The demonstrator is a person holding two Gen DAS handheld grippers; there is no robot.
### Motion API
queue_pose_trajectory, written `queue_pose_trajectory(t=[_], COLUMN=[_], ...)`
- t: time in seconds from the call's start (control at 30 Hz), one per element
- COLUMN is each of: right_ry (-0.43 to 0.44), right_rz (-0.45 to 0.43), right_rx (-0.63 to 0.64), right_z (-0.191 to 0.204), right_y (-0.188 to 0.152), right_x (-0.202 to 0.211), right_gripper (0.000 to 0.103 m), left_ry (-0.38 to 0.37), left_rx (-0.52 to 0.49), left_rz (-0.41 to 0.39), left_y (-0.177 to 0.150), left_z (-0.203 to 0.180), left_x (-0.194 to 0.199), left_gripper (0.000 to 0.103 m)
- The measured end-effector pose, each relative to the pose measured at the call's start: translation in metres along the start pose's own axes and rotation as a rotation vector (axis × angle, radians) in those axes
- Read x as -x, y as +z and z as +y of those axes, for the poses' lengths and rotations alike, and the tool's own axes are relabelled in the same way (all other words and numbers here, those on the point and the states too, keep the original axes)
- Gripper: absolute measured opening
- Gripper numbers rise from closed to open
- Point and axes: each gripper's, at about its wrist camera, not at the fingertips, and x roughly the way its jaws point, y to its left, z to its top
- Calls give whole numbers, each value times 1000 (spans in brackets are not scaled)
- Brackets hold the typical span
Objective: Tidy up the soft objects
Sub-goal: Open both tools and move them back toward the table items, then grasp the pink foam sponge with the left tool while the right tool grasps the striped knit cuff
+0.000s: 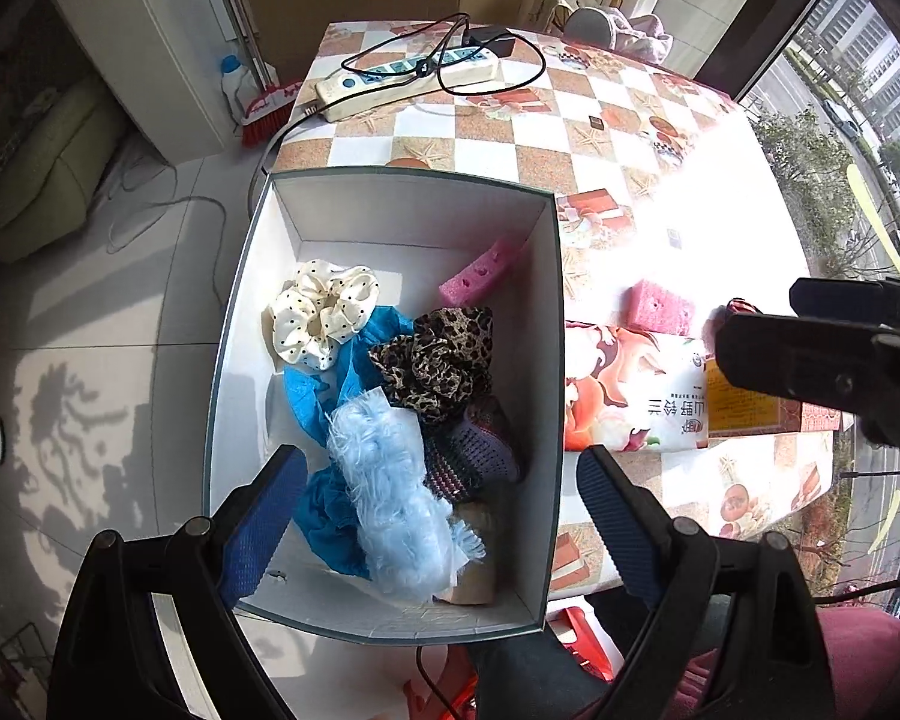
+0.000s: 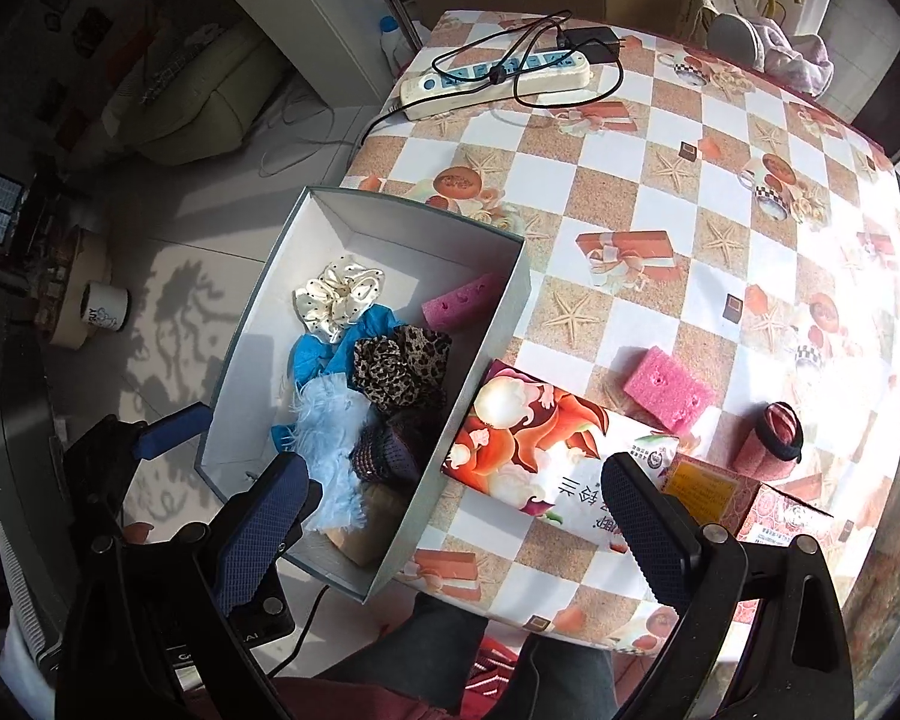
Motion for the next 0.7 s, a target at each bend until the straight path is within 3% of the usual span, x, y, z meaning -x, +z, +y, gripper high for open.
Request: queue_pose_trajectory(t=[0.37, 0.5, 0.7], right_ry=[-62, -83, -69], right_rz=[-90, -45, 67], right_rx=[-345, -441, -546], right_z=[-163, -214, -271], right_y=[11, 3, -16], right_x=[63, 51, 2], right_gripper=[99, 99, 99], left_ry=[-46, -67, -84], left_rx=[-230, -277, -322], left_rz=[33, 105, 247], left_y=[75, 98, 117], left_z=[-100, -132, -171], left_x=[-21, -52, -115], left_gripper=[93, 93, 93])
